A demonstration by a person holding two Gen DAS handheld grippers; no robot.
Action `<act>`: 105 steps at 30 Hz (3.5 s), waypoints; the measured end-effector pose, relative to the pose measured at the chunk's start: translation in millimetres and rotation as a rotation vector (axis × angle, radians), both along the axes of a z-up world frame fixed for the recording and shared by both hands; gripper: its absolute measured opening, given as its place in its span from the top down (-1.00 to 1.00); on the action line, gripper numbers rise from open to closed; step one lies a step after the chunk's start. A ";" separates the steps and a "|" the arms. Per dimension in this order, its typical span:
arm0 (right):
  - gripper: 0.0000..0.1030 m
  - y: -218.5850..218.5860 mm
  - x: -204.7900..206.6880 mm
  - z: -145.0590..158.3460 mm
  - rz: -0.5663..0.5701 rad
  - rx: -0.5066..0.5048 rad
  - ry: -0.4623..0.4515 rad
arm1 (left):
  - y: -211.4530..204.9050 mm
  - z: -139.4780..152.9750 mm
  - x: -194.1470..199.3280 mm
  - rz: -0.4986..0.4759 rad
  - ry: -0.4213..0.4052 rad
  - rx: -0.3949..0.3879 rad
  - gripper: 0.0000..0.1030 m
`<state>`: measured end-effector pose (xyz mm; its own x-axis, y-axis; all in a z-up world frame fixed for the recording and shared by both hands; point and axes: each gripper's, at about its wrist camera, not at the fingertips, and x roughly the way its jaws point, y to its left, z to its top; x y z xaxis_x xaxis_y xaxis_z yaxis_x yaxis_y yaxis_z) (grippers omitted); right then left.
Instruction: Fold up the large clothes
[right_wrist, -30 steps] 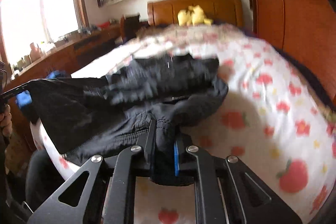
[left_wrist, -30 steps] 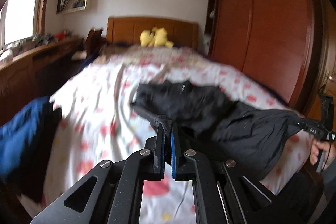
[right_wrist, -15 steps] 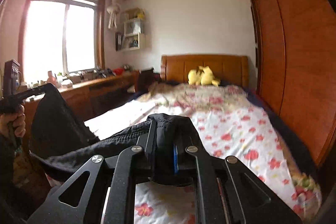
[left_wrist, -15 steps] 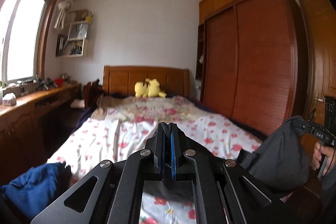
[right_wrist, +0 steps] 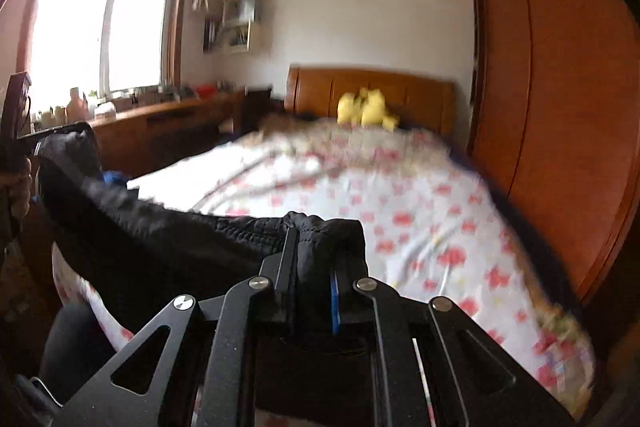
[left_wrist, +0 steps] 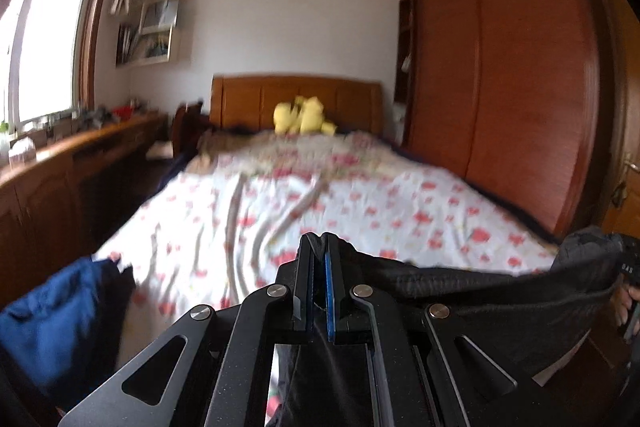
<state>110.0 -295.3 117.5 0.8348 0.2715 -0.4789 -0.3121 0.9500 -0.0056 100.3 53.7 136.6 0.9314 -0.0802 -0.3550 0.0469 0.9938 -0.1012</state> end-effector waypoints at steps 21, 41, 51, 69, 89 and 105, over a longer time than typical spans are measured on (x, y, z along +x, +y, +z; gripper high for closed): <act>0.76 -13.6 216.4 -112.6 -0.049 0.007 0.211 | -16.9 -50.6 191.1 0.075 0.168 0.046 0.92; 0.32 -6.8 240.7 -116.5 -0.084 0.015 0.258 | -18.6 -66.0 186.2 0.049 0.217 0.087 0.04; 0.17 16.5 212.4 -92.3 -0.059 -0.061 0.195 | -29.6 -77.7 151.1 0.001 0.189 0.036 -0.14; 0.17 -39.4 289.4 -199.5 -0.199 -0.022 0.581 | -51.9 -103.9 129.5 -0.080 0.221 -0.002 -0.14; 0.75 -19.4 282.2 -166.9 -0.143 -0.060 0.366 | -59.8 -106.1 122.2 -0.115 0.240 0.037 -0.14; 0.63 -17.4 275.7 -148.2 -0.231 -0.129 0.314 | -57.9 -105.9 120.0 -0.122 0.234 0.034 -0.14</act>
<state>385.8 -312.7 -30.7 0.6747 0.0151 -0.7379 -0.0958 0.9931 -0.0673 220.2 -4.2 30.7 0.8080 -0.1707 -0.5639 0.1454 0.9853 -0.0898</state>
